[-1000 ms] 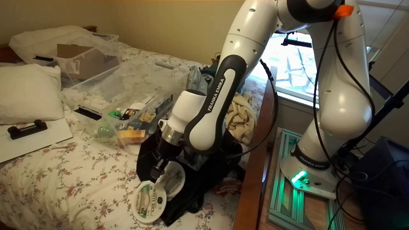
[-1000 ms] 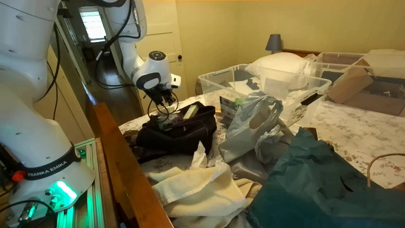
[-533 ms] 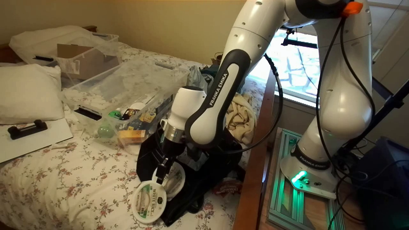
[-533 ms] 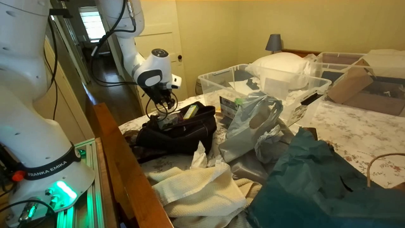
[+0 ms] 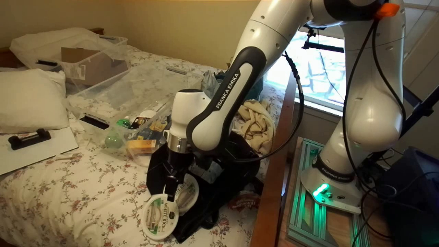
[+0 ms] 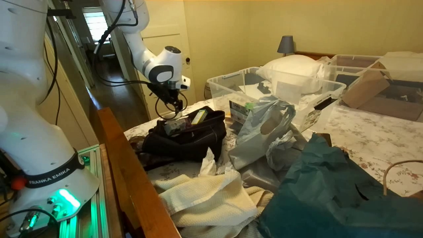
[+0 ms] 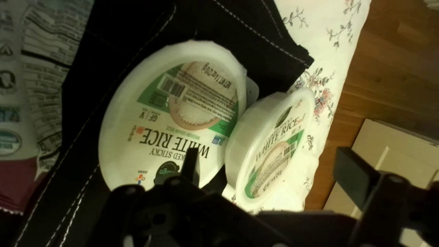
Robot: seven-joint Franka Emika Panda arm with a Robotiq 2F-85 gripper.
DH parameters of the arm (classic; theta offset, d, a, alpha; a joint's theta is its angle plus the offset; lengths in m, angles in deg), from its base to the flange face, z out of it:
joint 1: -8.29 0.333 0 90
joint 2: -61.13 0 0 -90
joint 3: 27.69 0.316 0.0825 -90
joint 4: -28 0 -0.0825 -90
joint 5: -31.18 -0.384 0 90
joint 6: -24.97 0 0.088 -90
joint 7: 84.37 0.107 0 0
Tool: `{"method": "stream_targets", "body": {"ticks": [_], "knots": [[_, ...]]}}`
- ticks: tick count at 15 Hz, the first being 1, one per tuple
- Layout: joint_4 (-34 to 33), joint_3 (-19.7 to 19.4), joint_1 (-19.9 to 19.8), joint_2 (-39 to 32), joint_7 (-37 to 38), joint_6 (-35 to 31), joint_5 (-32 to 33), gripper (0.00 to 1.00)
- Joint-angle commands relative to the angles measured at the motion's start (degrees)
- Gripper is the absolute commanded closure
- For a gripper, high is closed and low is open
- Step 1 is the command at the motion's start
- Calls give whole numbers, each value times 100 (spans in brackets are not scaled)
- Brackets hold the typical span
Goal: Take the items off the bag
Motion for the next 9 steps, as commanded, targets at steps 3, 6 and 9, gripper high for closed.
{"method": "stream_targets", "body": {"ticks": [3,6,9], "knots": [[-595,-513,652,-251,-266,476,-201,0],[-877,-682,876,-504,-384,663,-237,0],[-1090,-789,1008,-728,-479,807,-272,0]]}}
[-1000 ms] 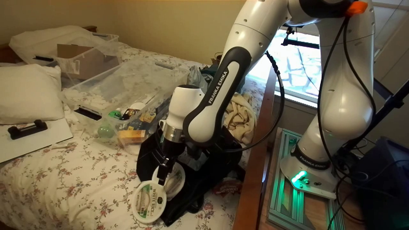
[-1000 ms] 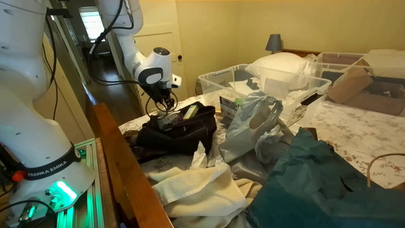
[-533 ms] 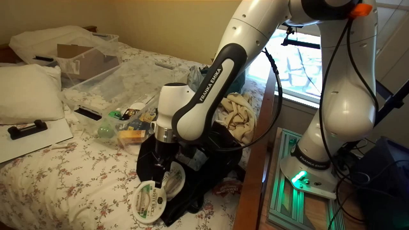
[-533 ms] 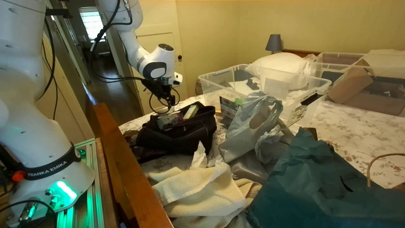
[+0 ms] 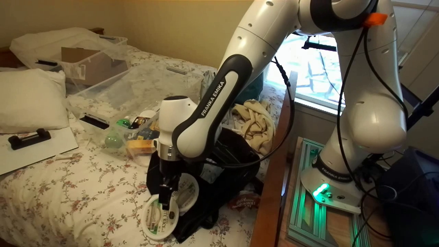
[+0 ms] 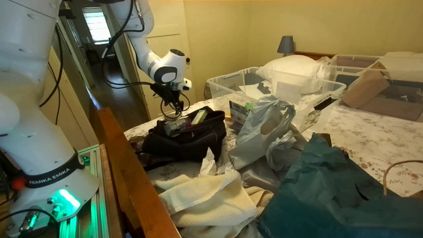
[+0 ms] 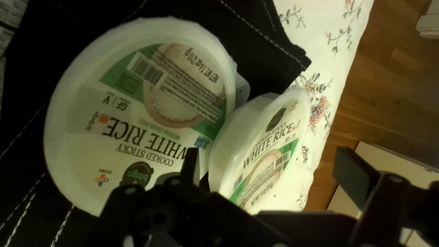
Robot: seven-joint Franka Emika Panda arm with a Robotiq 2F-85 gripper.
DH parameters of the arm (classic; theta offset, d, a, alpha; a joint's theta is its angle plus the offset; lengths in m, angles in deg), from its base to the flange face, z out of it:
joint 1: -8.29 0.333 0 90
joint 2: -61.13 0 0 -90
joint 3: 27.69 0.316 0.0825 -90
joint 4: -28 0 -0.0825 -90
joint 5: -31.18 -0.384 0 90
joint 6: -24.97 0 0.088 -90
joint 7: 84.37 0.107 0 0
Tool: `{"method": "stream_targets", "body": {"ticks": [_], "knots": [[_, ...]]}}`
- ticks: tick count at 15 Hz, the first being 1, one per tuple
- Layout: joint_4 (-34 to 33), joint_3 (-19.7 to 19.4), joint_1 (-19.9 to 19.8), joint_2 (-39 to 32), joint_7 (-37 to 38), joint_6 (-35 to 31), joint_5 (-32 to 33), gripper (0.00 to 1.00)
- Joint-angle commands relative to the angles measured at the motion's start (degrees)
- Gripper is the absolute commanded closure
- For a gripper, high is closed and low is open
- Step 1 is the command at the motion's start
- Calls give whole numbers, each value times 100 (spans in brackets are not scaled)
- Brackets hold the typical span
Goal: Take the items off the bag
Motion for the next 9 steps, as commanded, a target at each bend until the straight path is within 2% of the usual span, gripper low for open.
{"method": "stream_targets", "body": {"ticks": [1,9], "knots": [[-436,-185,224,-366,-257,305,-216,0],[-875,-221,229,-929,-405,461,-345,0]]}}
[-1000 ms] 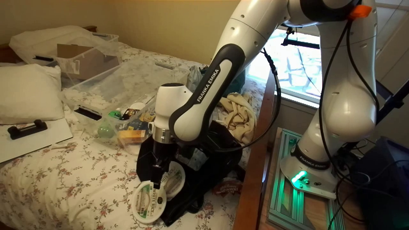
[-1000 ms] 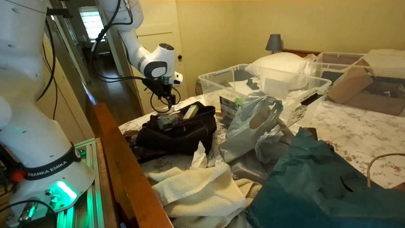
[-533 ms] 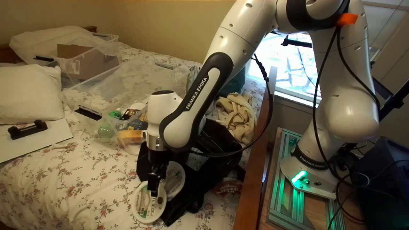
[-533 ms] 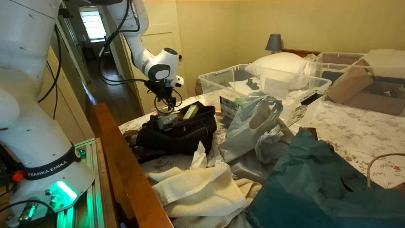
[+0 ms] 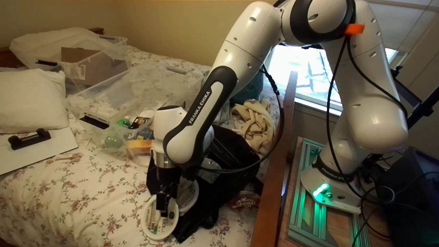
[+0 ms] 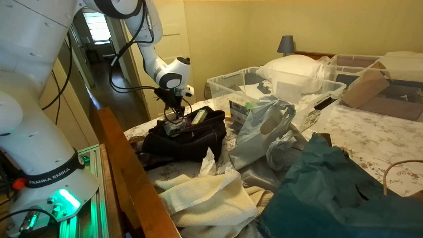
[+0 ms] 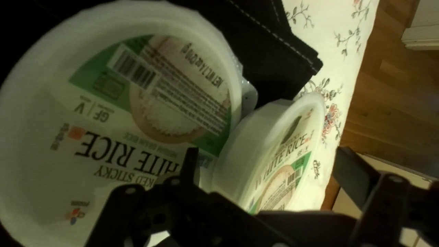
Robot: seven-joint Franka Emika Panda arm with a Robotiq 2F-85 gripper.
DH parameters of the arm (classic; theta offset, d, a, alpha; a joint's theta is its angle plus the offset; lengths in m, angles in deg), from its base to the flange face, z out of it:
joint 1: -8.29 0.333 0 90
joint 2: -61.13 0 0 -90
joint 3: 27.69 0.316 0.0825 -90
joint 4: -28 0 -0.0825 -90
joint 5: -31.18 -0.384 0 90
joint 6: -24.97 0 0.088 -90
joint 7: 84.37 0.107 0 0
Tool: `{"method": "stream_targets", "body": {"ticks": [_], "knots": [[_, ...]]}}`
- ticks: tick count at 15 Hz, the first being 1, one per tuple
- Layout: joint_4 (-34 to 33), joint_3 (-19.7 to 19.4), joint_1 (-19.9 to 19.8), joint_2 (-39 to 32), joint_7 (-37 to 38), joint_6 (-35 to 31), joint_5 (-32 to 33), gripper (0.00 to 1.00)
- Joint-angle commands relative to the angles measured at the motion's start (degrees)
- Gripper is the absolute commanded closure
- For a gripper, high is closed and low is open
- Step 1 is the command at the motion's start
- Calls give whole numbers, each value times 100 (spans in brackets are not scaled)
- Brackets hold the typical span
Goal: Take the items off the bag
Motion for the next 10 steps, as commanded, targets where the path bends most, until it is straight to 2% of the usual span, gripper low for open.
{"method": "stream_targets", "body": {"ticks": [1,8,9,10], "knots": [[-341,13,8,-329,-290,129,-273,0],[-521,53,-28,-556,-373,132,-379,0],[-538,61,-36,-574,-394,144,-388,1],[-561,73,-45,-596,-429,167,-392,7]]}}
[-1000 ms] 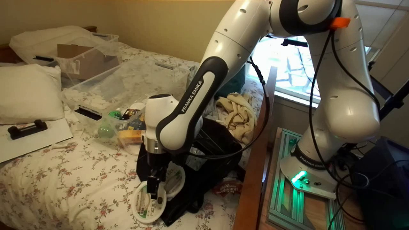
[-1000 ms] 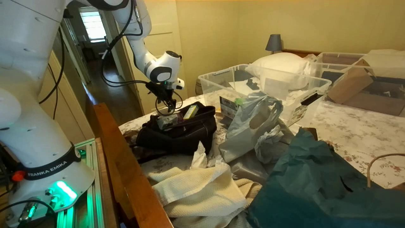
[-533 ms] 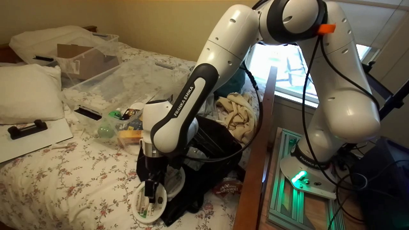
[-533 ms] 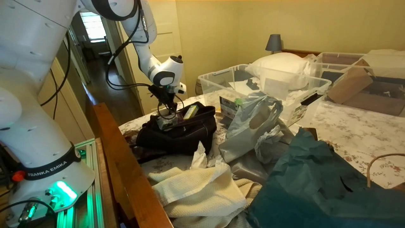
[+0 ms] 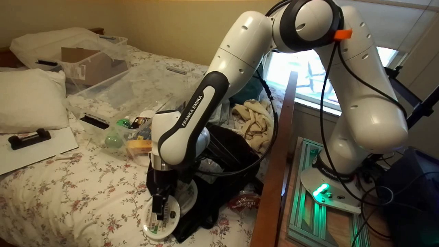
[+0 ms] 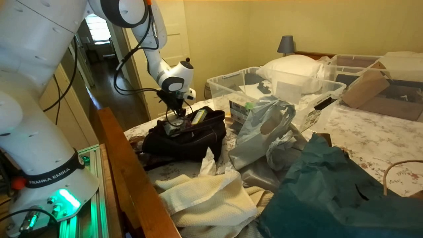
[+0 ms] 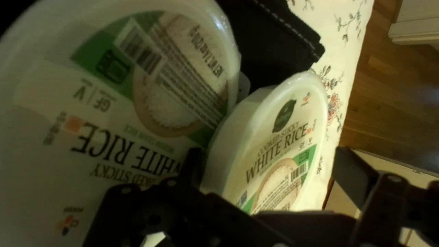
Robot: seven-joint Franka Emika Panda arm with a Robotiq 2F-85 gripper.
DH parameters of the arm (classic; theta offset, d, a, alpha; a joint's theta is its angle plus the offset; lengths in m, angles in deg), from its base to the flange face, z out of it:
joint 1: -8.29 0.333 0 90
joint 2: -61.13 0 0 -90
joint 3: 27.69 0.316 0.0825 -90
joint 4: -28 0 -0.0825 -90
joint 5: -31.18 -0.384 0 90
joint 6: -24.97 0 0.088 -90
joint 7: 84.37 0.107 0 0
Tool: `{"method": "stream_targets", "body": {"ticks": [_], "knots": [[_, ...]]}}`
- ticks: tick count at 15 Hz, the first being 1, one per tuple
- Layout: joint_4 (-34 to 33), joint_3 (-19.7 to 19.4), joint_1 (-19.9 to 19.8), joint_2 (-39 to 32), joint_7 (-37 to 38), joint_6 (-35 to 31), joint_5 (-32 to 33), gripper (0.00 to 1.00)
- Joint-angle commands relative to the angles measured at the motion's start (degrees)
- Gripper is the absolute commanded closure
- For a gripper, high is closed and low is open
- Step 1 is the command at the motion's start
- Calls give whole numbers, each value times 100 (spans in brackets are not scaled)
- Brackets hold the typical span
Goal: Take the items off the bag
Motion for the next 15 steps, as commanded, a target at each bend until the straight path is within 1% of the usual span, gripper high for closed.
{"method": "stream_targets", "body": {"ticks": [1,2,3,4,9,10,11,15], "knots": [[-245,60,-40,-219,-278,177,-199,16],[-262,61,-42,-231,-299,201,-200,29],[-282,65,-50,-252,-325,209,-204,35],[-306,68,-55,-277,-354,221,-208,44],[-387,138,-134,-444,-499,160,-250,79],[-399,165,-161,-477,-533,137,-261,84],[-419,206,-199,-509,-586,101,-284,88],[-316,484,-481,-560,-930,-145,-488,93]]}}
